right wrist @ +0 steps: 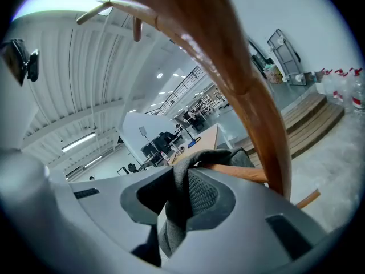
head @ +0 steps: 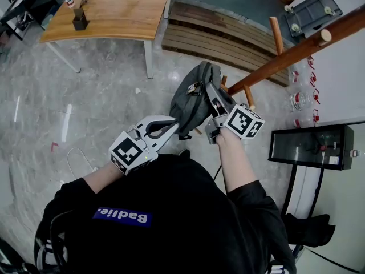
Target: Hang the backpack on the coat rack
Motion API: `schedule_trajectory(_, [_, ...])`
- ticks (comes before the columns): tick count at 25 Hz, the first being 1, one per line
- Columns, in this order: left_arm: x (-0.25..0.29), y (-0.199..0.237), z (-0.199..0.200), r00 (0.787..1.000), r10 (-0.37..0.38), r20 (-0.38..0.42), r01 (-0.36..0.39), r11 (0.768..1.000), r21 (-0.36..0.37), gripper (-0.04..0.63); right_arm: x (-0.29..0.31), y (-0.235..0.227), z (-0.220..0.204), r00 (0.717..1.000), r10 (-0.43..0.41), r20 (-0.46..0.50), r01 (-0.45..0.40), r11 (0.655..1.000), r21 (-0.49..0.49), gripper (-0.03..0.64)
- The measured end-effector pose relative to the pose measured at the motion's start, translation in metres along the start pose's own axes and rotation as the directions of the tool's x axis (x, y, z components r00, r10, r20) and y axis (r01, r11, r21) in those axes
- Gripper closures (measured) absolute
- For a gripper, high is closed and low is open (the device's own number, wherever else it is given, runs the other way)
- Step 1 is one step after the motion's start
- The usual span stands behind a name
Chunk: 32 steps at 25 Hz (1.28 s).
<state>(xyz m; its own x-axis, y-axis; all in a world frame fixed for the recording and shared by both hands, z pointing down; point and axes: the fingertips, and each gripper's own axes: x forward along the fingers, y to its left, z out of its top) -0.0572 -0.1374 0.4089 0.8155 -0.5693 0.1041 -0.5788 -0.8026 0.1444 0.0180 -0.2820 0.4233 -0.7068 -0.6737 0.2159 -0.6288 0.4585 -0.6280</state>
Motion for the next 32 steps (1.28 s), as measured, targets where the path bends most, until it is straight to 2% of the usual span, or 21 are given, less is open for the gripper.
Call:
schedule_trajectory(8, [0.006,-0.006,-0.002,1.0,-0.01,-0.019,0.01,1.0,0.003,0.589,-0.018,-0.028,-0.005,0.999,-0.027,0.023,0.025,0.996,0.08,0.551])
schedule_trajectory(16, [0.01,-0.013,-0.007,0.999,-0.032,-0.04,0.032,0.999,-0.001,0.589,-0.03,-0.051,-0.016,0.998,-0.057,0.017,0.057,0.998,0.04,0.548])
schedule_trajectory(21, [0.01,-0.014,-0.009,0.998,-0.048,-0.047,0.048,0.999,-0.004,0.589,-0.029,-0.061,-0.024,0.997,-0.078,0.018,0.079,0.996,-0.037,0.537])
schedule_trajectory(26, [0.004,-0.022,-0.013,0.996,-0.08,-0.041,0.08,0.997,-0.01,0.589,-0.03,-0.065,-0.03,0.989,-0.139,0.04,0.143,0.983,-0.114,0.512])
schedule_trajectory(32, [0.002,-0.034,-0.029,0.989,-0.14,-0.051,0.138,0.989,-0.048,0.589,-0.045,-0.063,-0.043,0.974,-0.225,0.036,0.226,0.943,-0.243,0.493])
